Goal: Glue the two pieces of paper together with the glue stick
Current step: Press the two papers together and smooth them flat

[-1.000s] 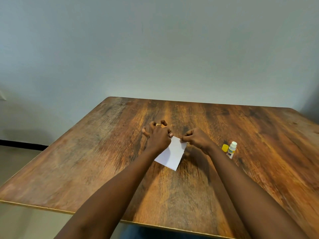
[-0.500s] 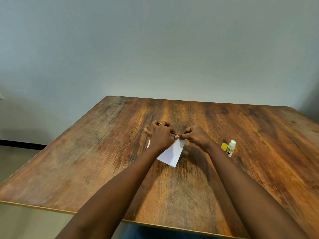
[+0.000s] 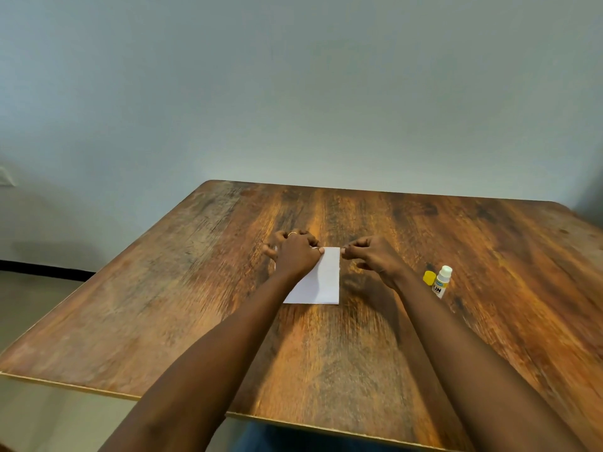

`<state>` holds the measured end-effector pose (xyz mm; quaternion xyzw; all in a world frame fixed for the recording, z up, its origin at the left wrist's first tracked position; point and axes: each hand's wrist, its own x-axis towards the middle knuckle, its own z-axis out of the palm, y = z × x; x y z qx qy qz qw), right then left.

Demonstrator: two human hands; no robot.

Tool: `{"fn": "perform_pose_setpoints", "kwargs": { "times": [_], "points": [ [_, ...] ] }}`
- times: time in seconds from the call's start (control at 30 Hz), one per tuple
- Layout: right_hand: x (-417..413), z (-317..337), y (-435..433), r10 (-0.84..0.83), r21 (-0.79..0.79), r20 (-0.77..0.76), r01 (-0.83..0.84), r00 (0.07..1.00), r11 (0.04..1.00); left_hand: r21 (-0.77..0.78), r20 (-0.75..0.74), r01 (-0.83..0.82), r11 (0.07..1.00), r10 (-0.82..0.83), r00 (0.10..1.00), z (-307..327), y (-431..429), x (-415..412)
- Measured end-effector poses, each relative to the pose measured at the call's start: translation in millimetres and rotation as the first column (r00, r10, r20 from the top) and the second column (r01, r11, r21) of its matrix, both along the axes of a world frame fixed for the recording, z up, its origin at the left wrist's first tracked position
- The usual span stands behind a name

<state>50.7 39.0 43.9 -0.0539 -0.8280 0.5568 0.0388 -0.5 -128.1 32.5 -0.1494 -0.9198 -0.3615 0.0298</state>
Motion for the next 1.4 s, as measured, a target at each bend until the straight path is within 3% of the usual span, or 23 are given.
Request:
{"fn": "perform_pose_setpoints", "kwargs": {
  "times": [0.2,0.43,0.93,1.07,1.4],
  "points": [
    [-4.9,-4.2,-9.7,-0.026,0.033,0.0,0.026,1.0,0.999,0.03,0.006,-0.045,0.999,0.045,0.999,2.1,9.4,7.7],
    [-7.0,3.6,-9.7,-0.007,0.083,-0.023,0.009,1.0,0.996,0.105,-0.008,0.09,0.99,-0.089,0.996,6.0,13.1,9.4],
    [-5.5,-4.1,-15.9,0.007,0.049,-0.002,-0.007,1.0,0.999,0.214,-0.004,-0.085,0.973,0.087,0.996,11.2,15.8,10.9],
    [-5.1,-2.6,-17.2,0.022,0.088,0.014,-0.023,1.0,0.996,0.308,0.068,-0.108,0.945,0.092,0.993,13.0,10.5,8.1],
    [-5.5,4.4,-19.6,0.01,0.168,-0.023,-0.006,1.0,0.986,0.242,0.099,-0.002,0.97,-0.022,0.995,14.3,9.8,10.2]
  ]
}}
